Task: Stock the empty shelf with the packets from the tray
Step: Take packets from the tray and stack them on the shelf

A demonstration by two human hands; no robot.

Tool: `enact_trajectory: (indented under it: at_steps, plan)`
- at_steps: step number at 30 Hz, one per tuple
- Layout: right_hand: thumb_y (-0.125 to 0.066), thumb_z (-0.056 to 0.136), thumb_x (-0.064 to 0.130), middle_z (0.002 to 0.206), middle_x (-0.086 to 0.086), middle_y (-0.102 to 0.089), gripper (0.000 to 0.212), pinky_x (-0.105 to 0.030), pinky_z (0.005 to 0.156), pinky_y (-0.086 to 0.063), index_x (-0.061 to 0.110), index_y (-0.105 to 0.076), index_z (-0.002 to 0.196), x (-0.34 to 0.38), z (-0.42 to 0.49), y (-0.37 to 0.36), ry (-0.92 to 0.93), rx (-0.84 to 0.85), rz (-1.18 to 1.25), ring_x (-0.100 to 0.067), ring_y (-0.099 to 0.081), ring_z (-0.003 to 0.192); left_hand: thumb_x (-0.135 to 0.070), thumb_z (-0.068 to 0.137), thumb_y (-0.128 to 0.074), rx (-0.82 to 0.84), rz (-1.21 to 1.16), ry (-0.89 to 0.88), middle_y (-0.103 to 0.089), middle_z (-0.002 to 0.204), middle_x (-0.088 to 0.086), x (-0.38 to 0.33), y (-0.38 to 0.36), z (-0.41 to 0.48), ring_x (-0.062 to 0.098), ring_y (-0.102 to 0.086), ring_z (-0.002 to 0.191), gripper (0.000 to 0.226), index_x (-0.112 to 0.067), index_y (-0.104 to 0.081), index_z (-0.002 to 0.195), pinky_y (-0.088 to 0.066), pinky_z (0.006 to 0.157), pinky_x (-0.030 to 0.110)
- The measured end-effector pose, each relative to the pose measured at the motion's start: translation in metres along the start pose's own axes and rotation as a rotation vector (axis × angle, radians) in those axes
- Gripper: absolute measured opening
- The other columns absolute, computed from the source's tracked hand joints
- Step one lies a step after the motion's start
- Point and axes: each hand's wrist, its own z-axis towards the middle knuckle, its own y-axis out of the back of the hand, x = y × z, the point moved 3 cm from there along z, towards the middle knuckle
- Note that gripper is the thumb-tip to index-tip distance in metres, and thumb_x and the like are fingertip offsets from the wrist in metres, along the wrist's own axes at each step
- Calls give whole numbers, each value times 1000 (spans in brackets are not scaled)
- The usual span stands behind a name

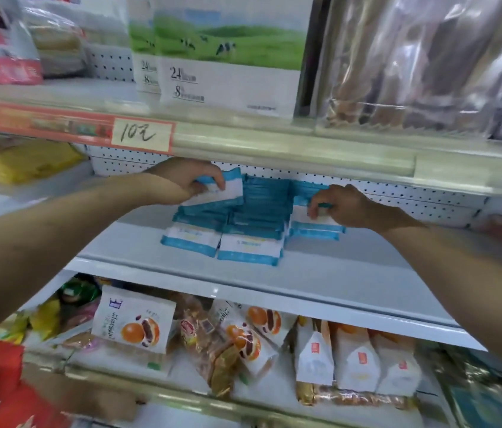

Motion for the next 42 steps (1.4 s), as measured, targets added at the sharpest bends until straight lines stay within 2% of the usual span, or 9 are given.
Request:
enact_trajectory:
  at_steps: [3, 8, 18, 21, 24, 27, 29, 32, 42]
  plan:
    - [-48, 78, -9, 101, 24, -68, 54, -26, 86, -41, 42, -67, 84, -15, -3, -15, -33, 29, -29, -10, -64, 102, -23, 106, -49, 17, 25, 37, -59, 121, -21, -11, -5, 13, 7, -57, 88, 30, -50, -61, 113, -40, 71, 9]
    - [-45, 79, -12, 110, 16, -69, 56, -27, 92, -40, 34, -73, 91, -29, 4, -34, -15, 41, -4, -6, -55, 100, -33, 107, -42, 77, 78, 94, -64, 92, -12, -22, -11, 26, 15, -55, 67, 31, -61, -55, 106, -42, 60, 27]
    - [-55, 77, -15, 100, 15, -56, 63, -42, 87, -53, 47, -60, 84, -37, 20, -61, 114, -51, -9, -16, -58, 96, -35, 107, -44, 105, 90, 80, -59, 96, -24, -31, -27, 48, 13, -50, 64, 29, -62, -54, 103, -39, 58, 26]
    - [-64, 84, -7, 98, 12, -48, 50, -42, 86, -51, 43, -64, 87, -41, 17, -66, 119, -123, -16, -15, -53, 96, -34, 107, -46, 98, 65, 63, -52, 84, -41, -37, -32, 55, 4, -46, 62, 28, -60, -55, 104, -35, 58, 20]
    - [-63, 88, 0, 100, 11, -45, 38, -41, 89, -48, 37, -67, 88, -37, 9, -65, 93, -163, -38, -17, -48, 97, -35, 107, -44, 115, 56, 14, -53, 65, -36, -44, -38, 62, 9, -43, 58, 28, -61, -54, 105, -36, 56, 25]
    - [-65, 89, 5, 103, 9, -46, 27, -41, 90, -45, 32, -69, 91, -32, 1, -59, 80, -208, -46, -18, -47, 98, -33, 107, -44, 137, 39, -33, -53, 71, -43, -55, -43, 70, 6, -45, 55, 28, -58, -55, 108, -37, 58, 27]
    - [-67, 90, 12, 106, 7, -47, 18, -40, 94, -43, 29, -70, 93, -33, -4, -57, 38, -240, -25, -18, -46, 101, -29, 106, -48, 141, -14, -97, -53, 98, -51, -65, -48, 76, -3, -56, 71, 28, -56, -57, 110, -47, 73, 29]
    - [-64, 91, 13, 109, 8, -49, 15, -38, 97, -41, 26, -69, 98, -43, -17, -58, -60, -298, 28, -19, -48, 105, -19, 103, -56, 142, -57, -214, -55, 129, -29, -76, -62, 90, 7, -56, 118, 31, -48, -63, 112, -45, 102, 32]
    - [-56, 93, 0, 127, -4, -56, 33, -41, 104, -42, 22, -70, 114, -86, -73, -52, -259, -331, -29, -28, -54, 115, -6, 98, -59, 193, -130, -392, -61, 119, -17, -131, -123, 140, 7, -53, 116, 33, -34, -69, 112, -41, 101, 27]
